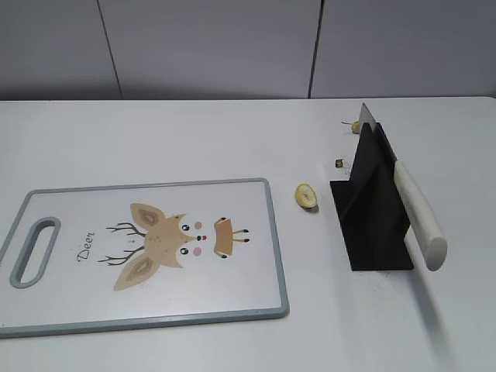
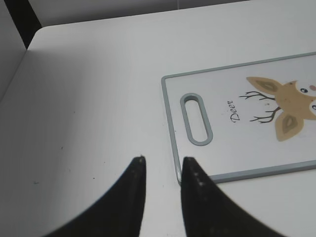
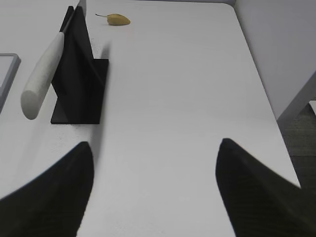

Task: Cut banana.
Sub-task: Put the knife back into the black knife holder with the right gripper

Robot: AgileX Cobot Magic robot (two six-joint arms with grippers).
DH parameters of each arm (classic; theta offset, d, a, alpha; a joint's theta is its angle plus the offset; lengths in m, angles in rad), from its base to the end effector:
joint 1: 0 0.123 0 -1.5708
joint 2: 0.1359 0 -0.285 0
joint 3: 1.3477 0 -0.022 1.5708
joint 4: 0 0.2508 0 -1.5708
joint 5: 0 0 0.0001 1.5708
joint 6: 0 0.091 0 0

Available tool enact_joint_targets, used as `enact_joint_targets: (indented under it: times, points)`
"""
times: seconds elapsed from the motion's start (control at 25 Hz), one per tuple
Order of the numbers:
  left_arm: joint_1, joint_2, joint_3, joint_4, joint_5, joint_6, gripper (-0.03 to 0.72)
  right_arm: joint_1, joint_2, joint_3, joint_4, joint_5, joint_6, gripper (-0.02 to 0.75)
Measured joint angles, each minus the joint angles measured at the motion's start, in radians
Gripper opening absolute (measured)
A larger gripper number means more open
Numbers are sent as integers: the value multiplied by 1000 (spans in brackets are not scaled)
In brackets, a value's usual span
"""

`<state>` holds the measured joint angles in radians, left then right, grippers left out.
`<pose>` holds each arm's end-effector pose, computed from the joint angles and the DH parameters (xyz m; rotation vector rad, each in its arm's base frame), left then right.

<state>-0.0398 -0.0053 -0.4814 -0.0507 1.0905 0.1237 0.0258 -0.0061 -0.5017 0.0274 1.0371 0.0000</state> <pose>-0.0050 -0.0039 0.2698 0.1732 2.0791 -0.0102 -0.0051 0.0020 0.2797 -0.0270 2.0128 0.0491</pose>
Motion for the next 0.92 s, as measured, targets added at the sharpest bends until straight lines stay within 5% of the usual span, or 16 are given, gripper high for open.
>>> enact_joint_targets:
  times: [0.92]
  points:
    - [0, 0, 0, 0, 0, 0, 240, 0, 0, 0, 0, 0, 0, 583]
